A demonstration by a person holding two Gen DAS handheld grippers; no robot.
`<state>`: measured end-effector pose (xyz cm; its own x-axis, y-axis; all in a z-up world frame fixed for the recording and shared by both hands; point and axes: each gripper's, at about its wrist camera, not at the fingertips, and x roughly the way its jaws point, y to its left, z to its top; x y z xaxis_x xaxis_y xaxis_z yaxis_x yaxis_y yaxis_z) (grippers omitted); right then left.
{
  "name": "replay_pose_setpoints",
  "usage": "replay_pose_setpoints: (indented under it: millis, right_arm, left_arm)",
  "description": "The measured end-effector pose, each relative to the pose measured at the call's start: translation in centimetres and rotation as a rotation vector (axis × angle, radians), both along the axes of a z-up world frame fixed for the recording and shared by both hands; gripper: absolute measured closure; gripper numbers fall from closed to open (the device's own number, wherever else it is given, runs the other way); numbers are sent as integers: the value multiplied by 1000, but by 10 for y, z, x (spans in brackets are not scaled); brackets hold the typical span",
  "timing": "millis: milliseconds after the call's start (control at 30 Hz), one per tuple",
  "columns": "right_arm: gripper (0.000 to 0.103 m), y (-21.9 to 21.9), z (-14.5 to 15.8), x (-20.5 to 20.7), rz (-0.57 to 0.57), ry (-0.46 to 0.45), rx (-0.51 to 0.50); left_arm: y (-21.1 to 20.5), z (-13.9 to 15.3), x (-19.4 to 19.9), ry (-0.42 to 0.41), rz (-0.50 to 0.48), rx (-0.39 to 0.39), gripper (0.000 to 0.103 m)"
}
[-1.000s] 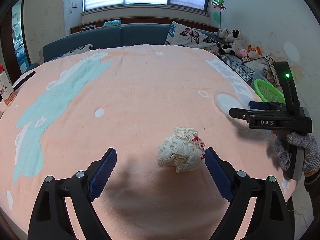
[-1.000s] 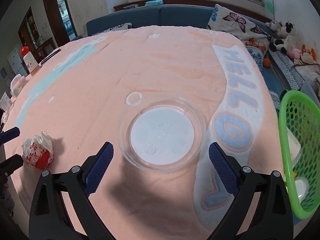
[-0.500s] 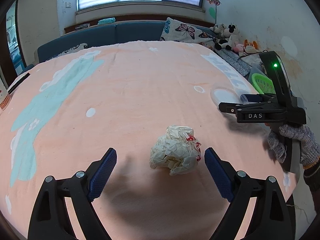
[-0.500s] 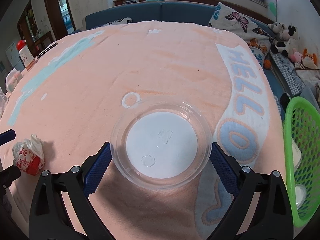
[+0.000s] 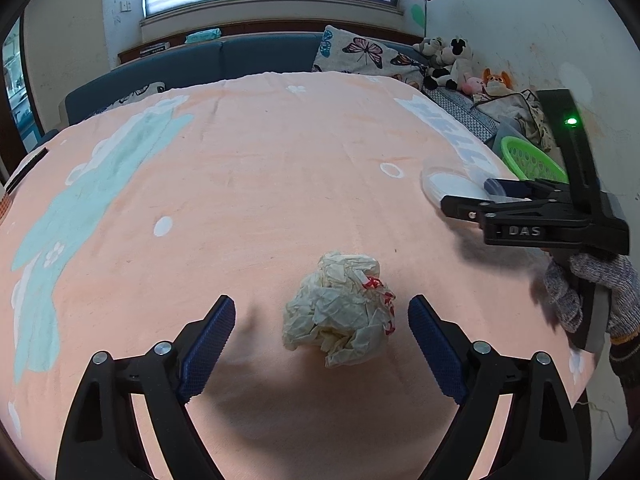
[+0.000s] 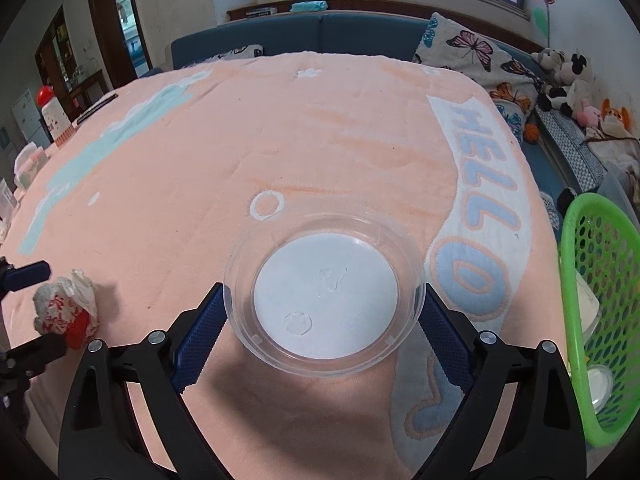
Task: Collect trash
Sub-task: 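Grasp the clear plastic lid with the right tool while the left tool grasps the crumpled tissue, then carry the lid and tissue ball to the green basket with both tools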
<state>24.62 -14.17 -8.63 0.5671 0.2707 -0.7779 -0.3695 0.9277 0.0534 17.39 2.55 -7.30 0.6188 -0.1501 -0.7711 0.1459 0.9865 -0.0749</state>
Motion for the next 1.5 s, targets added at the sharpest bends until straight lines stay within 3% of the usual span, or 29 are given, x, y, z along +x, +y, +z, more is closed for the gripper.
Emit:
replay_pose_setpoints:
  millis: [233, 467, 600, 1067, 1500]
  right_arm:
    - [11, -8, 9, -11, -8, -14, 29]
    - [12, -18, 17, -23, -24, -27, 62]
    - [12, -21, 20, -29, -28, -34, 71]
    - [12, -63, 40, -43, -118, -86, 89]
    - [12, -149, 44, -54, -290, -103, 78]
  left_arm:
    - [1, -6, 5, 20, 1, -9, 30]
    - [-5, -6, 4, 20, -19, -18, 53]
    - [-8, -4, 3, 7, -17, -15, 56]
    - [-38, 20, 4, -40, -88, -46, 58]
    - [-108, 37, 18, -60, -220, -46, 58]
